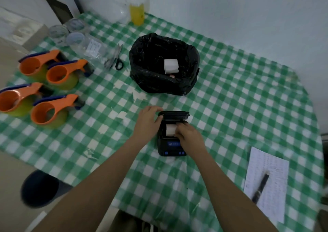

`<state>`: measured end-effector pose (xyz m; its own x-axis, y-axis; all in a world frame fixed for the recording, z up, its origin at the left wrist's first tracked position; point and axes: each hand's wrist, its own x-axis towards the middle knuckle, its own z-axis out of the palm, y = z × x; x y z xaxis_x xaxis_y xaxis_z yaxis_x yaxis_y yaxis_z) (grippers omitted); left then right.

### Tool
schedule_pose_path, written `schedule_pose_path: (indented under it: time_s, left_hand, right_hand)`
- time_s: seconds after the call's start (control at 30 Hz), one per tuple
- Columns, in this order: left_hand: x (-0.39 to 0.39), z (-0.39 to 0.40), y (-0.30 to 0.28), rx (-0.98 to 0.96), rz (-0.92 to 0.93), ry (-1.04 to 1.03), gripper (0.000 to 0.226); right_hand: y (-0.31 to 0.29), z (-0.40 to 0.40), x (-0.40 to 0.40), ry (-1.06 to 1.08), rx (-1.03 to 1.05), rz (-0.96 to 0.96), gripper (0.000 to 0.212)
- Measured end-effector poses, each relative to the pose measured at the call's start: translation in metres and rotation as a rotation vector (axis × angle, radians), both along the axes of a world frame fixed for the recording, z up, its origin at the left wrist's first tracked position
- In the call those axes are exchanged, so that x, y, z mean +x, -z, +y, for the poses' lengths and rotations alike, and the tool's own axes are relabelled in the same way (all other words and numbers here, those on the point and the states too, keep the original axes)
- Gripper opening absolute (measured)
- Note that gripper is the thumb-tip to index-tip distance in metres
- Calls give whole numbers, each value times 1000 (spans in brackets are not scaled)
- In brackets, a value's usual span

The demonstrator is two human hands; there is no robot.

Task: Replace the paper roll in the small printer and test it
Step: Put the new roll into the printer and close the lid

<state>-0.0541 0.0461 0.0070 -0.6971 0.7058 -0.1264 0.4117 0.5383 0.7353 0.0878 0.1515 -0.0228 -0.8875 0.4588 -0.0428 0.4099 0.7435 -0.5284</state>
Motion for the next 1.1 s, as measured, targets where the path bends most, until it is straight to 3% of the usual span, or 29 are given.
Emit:
schedule_pose_path:
  time_s: [0.47, 0.67, 0.9, 1.1]
  left_hand:
    - [-1, 1, 7, 17, -20, 29, 21]
    - [-4, 2, 3, 14, 16, 63, 7]
    - [7, -12, -2, -63, 47, 176, 13]
    - [21, -24, -2, -132, 157, 285, 28]
  right_hand:
    - [5, 2, 1, -138, 117, 0, 14]
    - [4, -5, 13, -13, 181, 60, 12]
    - [-4, -14, 27, 21, 205, 18, 2]
    - [-7, -15, 32, 19, 179, -2, 24]
